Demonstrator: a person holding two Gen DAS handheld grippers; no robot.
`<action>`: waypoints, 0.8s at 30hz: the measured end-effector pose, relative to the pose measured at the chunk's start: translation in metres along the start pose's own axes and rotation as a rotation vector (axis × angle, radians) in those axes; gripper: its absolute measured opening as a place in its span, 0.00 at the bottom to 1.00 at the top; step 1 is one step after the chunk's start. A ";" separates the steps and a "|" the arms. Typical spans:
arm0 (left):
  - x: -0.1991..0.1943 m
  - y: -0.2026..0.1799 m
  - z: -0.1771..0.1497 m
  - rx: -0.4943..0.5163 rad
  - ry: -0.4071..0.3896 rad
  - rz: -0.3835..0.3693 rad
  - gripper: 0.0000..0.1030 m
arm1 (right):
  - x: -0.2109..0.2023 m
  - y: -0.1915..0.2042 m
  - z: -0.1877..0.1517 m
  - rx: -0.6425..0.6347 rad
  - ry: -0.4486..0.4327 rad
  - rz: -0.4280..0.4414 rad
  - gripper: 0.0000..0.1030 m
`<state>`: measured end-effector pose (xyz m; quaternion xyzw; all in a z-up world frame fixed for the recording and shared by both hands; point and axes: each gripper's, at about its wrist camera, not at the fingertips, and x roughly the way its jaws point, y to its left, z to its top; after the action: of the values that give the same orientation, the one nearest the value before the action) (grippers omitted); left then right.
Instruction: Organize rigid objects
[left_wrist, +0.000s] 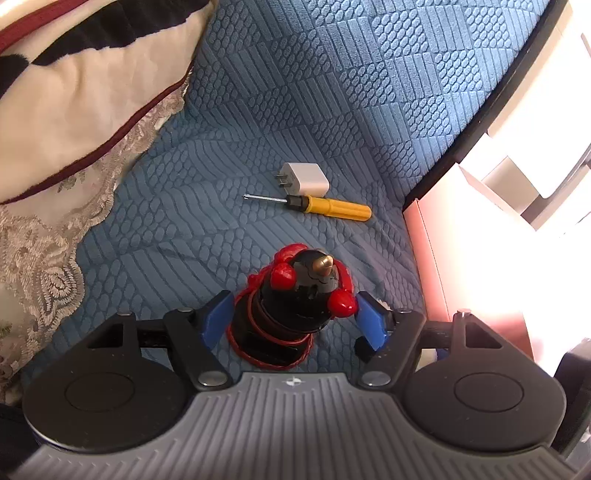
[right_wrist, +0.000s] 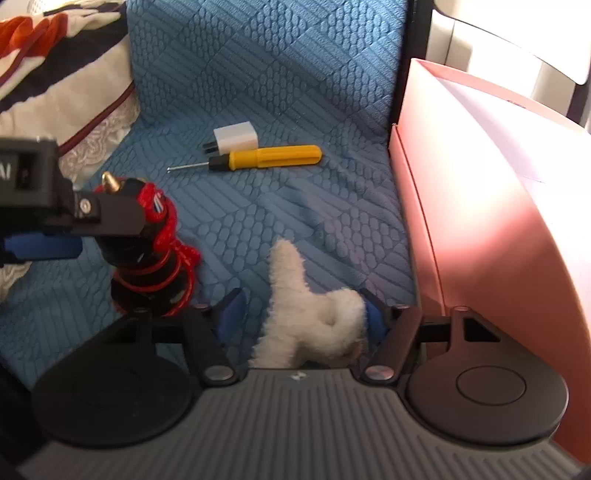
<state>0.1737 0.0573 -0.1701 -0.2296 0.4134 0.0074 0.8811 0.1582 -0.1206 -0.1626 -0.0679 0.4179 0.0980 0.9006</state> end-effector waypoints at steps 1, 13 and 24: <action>0.001 -0.001 0.000 0.006 -0.002 0.002 0.74 | 0.000 -0.001 0.000 0.004 -0.001 -0.003 0.58; 0.009 -0.006 -0.004 0.030 0.007 0.017 0.67 | -0.004 -0.002 -0.001 0.013 0.001 -0.009 0.46; -0.010 -0.008 -0.003 0.059 -0.048 0.011 0.36 | -0.026 -0.006 0.000 0.019 0.010 0.007 0.46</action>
<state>0.1670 0.0511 -0.1615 -0.2010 0.3933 0.0053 0.8972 0.1429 -0.1292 -0.1421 -0.0581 0.4236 0.0967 0.8988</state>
